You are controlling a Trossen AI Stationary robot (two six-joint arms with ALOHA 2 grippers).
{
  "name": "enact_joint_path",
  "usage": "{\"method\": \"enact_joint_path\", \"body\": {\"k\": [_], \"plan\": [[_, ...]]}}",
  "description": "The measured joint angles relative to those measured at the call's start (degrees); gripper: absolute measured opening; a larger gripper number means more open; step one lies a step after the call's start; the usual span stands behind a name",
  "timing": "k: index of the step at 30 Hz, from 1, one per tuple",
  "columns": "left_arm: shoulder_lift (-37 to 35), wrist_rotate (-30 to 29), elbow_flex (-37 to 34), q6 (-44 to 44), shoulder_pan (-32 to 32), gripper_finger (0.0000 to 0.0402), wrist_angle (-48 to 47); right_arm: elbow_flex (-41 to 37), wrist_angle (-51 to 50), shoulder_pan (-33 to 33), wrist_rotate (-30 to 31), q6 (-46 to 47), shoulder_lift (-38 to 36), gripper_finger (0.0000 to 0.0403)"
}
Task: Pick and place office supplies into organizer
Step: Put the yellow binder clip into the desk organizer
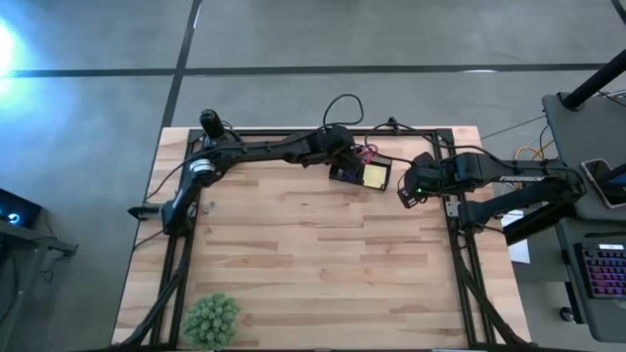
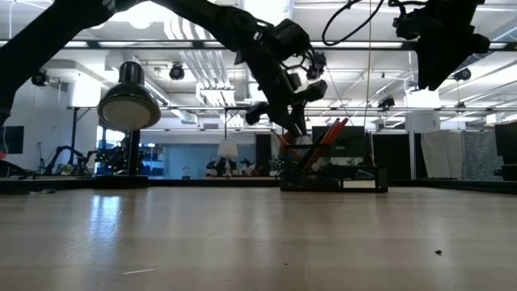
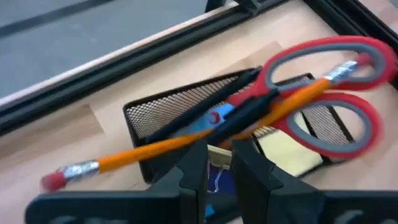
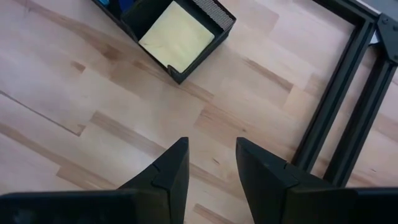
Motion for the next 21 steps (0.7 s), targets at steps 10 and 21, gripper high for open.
{"method": "enact_joint_path", "body": {"k": [10, 21], "plan": [[0.1, 1.4, 0.0, 4.2, -5.7, 0.0043, -2.4, 0.0, 0.0, 0.0, 0.0, -0.9, 0.0, 0.0123], [5.5, 2.1, -0.1, 1.4, -2.2, 0.0042, -1.6, 0.0, 0.0, 0.0, -0.4, -0.8, 0.0, 0.0123]]}}
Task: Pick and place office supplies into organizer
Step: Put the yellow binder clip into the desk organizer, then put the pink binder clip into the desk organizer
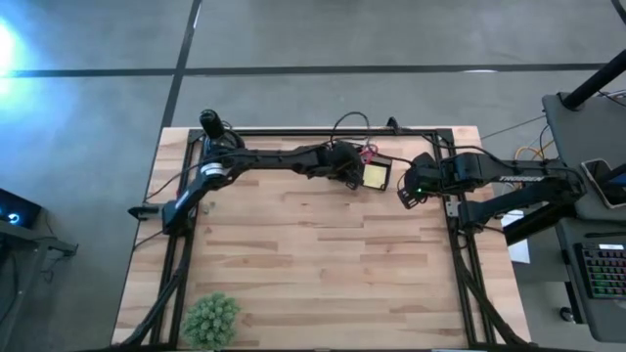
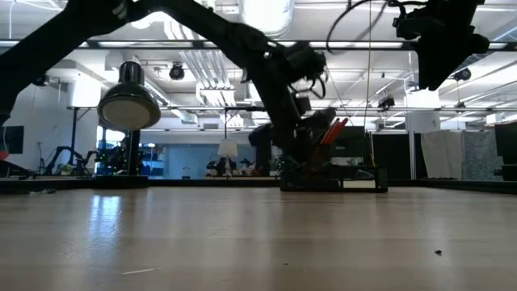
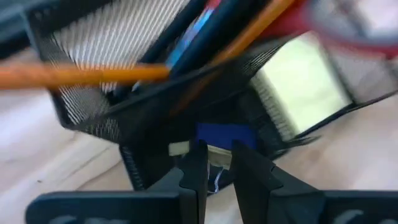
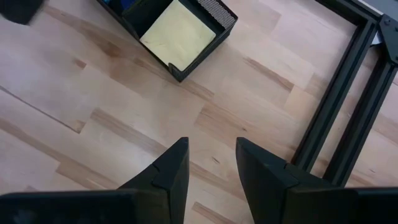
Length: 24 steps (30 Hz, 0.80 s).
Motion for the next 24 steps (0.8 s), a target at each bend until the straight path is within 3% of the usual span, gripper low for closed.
{"method": "enact_joint_path", "body": {"k": [11, 16, 24], "plan": [[3.8, -1.5, 0.0, -0.1, 0.8, 0.0053, 0.3, 0.0, 0.0, 0.0, -0.2, -0.2, 0.0, 0.0123], [3.1, -2.8, 0.3, -0.1, 0.4, 0.0103, -0.4, 0.0, 0.0, 0.0, -0.1, -0.6, 0.0, 0.0123], [-0.1, 2.0, 0.8, -1.4, -0.3, 0.0179, -5.0, 0.0, 0.0, 0.0, 0.1, -0.9, 0.0, 0.0123]]}}
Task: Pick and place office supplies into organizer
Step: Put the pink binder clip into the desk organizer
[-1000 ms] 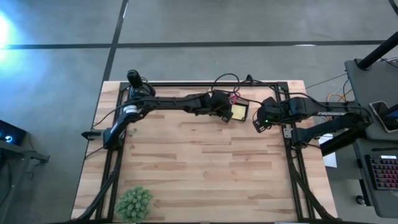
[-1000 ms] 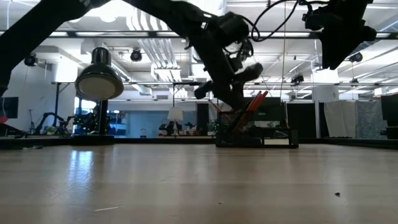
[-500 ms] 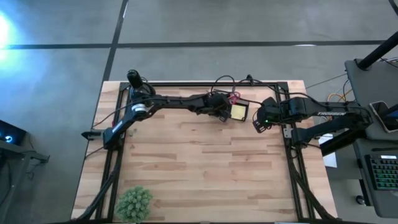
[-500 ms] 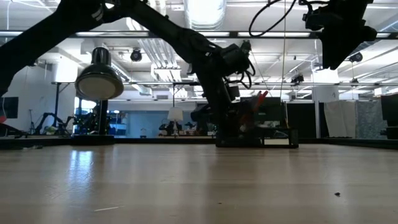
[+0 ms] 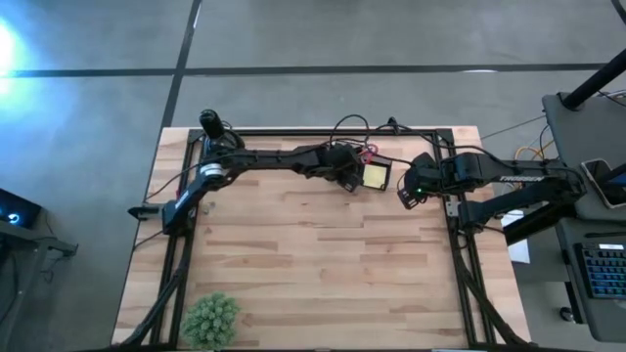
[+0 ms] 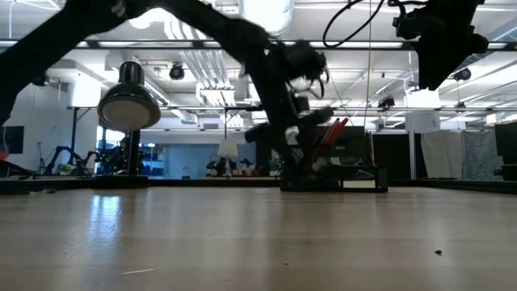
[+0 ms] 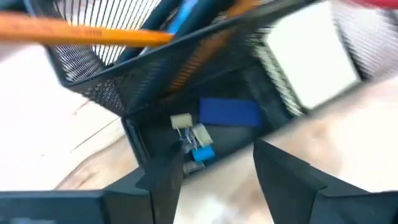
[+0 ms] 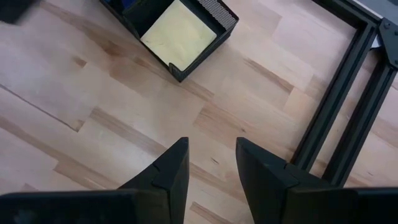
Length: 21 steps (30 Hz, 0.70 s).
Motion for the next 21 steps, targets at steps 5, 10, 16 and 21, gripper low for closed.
{"method": "enact_joint_path", "body": {"k": [5, 10, 16, 21], "plan": [[-8.1, 0.2, 0.0, 11.6, -4.0, 0.0181, -9.0, 0.0, 0.0, 0.0, 0.2, -0.1, 0.0, 0.0123], [-13.8, 2.7, -2.2, 12.8, -7.5, 0.0168, -35.0, 0.0, 0.1, 0.0, 0.2, -0.2, 0.0, 0.0123], [-18.4, 6.1, -13.1, 5.2, -11.2, 0.0159, -47.3, 0.0, 0.4, 0.0, 0.3, -1.8, 0.0, 0.0123], [-26.6, 16.0, -28.2, -4.4, -14.3, 0.0159, -40.5, 0.0, 0.4, 0.0, 0.0, -3.0, 0.0, 0.0123]]}}
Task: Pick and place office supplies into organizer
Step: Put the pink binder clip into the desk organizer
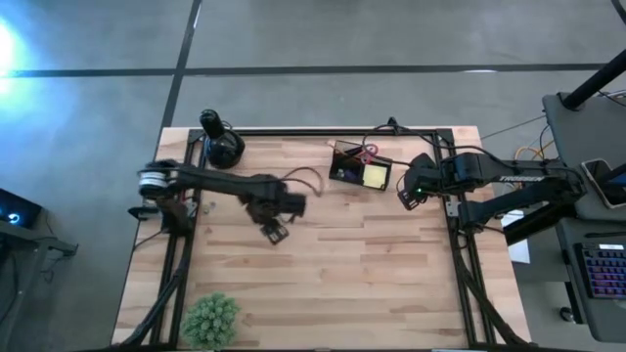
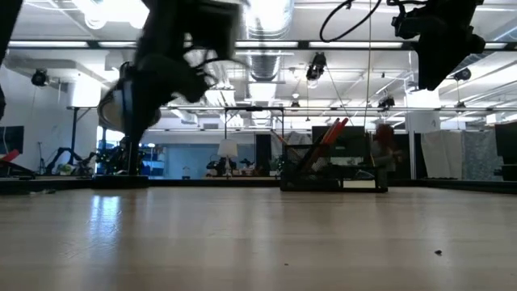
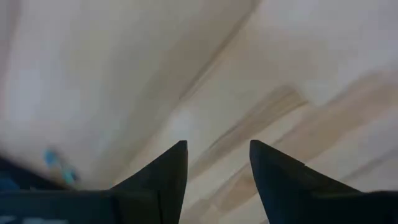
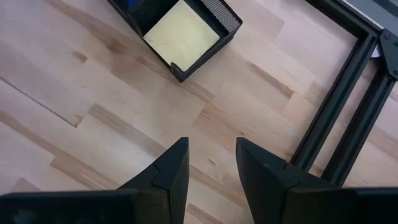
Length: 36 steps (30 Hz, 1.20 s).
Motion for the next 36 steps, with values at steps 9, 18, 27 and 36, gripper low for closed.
{"method": "enact_joint_path", "body": {"k": [9, 18, 27, 36], "plan": [[-17.1, 1.5, -22.2, -18.4, -3.1, 0.0159, 5.2, 0.0, 0.2, 0.0, -0.1, -0.9, 0.0, 0.0123], [-22.9, 5.7, -34.7, -5.7, -3.5, 0.0158, -3.2, 0.0, 0.2, 0.0, -0.1, -1.1, 0.0, 0.0123], [-21.6, 5.8, -38.2, -10.6, -0.5, 0.0125, 2.9, -0.1, 0.5, 0.0, -0.1, -0.5, 0.1, 0.0123], [-10.6, 7.4, -38.3, -14.5, 2.1, 0.0122, 5.3, -0.1, 3.6, 0.0, -0.1, 0.0, 0.1, 0.0123]]}}
